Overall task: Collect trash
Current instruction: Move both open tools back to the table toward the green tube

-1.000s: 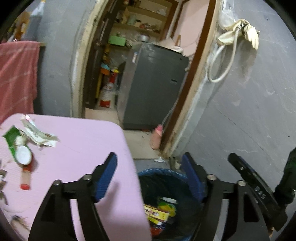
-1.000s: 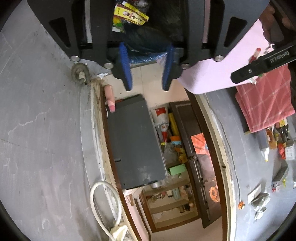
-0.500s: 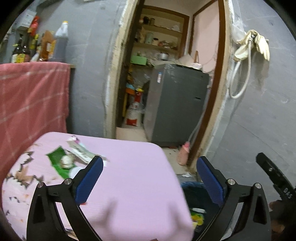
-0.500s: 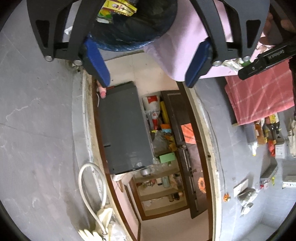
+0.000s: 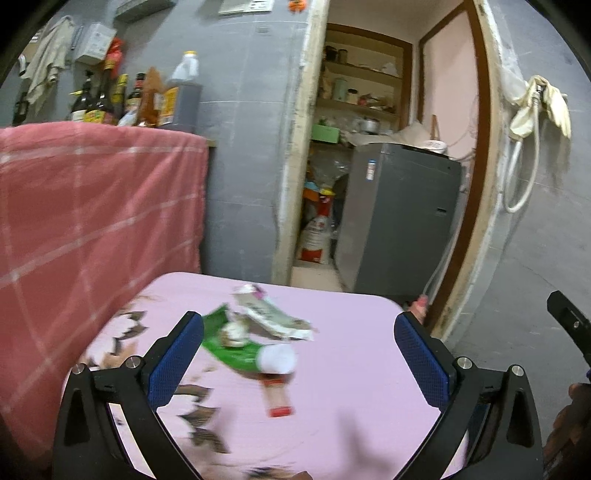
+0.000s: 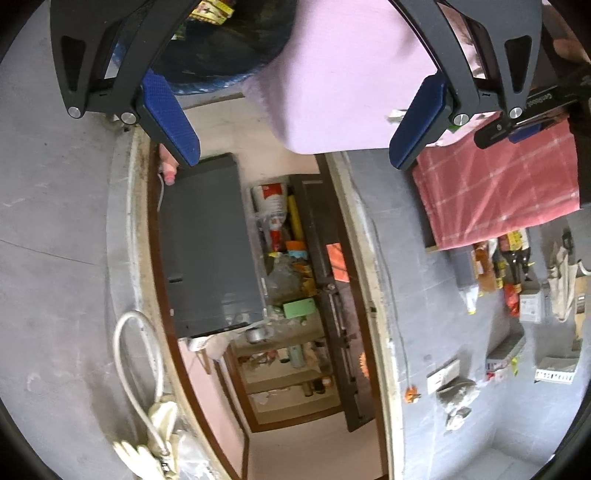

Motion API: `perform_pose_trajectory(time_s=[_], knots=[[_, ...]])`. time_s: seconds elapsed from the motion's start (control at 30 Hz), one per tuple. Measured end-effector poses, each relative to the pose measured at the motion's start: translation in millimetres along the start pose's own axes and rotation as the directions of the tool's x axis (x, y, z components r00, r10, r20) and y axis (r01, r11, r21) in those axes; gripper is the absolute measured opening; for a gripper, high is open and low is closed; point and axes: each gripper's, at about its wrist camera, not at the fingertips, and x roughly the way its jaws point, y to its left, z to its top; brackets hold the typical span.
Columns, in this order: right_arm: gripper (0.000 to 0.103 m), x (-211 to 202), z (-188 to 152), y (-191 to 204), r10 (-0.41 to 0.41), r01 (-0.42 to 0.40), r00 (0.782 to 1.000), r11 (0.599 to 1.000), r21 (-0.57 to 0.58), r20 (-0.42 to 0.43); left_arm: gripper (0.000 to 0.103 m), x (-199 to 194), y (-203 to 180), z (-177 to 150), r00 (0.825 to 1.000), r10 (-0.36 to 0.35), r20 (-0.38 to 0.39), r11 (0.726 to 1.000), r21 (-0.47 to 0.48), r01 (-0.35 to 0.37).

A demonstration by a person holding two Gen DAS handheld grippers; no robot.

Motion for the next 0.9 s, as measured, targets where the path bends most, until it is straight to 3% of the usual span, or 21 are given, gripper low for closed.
perform_pose_trajectory(time_s=[0.4,0.6,0.9], knots=[[0.103,38,-15,57,0.082,-0.087,0.993,0.994,-0.060,-0.085,0.101,7,88,-6,0.991,0.118,-0.056,0.992,-0.043,-0.121],[0.103,56,-22,76,0.107,-0.118,0.986,0.990,-0.080,-0.131,0.101,17,113,-9,0.987,0.126,-0.100,0.991,-0.039,-0.131],[0.103,90,-34,98,0.126,-0.157,0.966,0.980,-0.124,-0.224,0.101,45,127,-13,0.978,0.078,-0.196,0.996,-0.017,-0.083]])
